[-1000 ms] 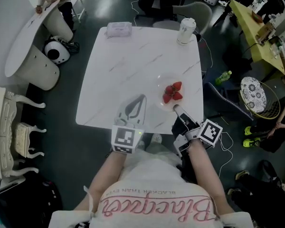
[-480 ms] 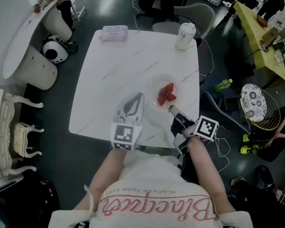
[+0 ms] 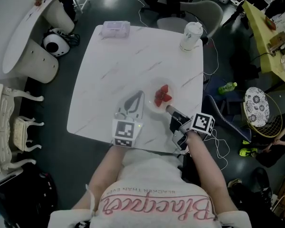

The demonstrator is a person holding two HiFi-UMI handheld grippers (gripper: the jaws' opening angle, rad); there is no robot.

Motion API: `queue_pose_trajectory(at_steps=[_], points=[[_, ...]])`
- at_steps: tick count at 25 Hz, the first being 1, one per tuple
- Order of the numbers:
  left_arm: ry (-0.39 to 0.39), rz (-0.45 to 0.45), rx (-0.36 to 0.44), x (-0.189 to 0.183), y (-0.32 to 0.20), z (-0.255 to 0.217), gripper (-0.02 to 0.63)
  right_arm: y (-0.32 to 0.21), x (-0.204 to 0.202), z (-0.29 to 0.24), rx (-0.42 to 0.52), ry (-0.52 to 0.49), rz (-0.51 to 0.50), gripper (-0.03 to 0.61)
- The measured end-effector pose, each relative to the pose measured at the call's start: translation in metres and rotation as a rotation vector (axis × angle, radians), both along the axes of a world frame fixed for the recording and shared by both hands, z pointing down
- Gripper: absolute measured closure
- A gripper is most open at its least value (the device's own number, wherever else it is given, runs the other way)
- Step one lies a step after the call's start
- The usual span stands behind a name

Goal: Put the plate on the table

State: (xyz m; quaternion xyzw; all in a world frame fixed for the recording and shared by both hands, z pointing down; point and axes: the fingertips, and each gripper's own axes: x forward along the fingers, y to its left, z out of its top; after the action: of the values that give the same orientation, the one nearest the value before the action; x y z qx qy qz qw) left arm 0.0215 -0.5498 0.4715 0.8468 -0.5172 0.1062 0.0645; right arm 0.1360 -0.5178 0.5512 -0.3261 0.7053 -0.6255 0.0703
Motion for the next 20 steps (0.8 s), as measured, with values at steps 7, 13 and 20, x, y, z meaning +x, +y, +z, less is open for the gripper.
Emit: queue_pose_trajectory(at_steps=[7,13,20], points=[[-0.011,-0.012,-0.037,0.0,-0.007,0.017,0.607,-0.011,-0.005,0.036,-0.05,0.067,-0.055,0.569],[-0.012,-0.025,-0.061,-0.001,-0.009,0.026,0.607,-0.015,-0.002,0.063,-0.057,0.213,-0.1,0.568],[-0.016,-0.025,-0.069,-0.003,-0.01,0.03,0.607,-0.024,0.003,0.076,-0.012,0.35,-0.095,0.567]])
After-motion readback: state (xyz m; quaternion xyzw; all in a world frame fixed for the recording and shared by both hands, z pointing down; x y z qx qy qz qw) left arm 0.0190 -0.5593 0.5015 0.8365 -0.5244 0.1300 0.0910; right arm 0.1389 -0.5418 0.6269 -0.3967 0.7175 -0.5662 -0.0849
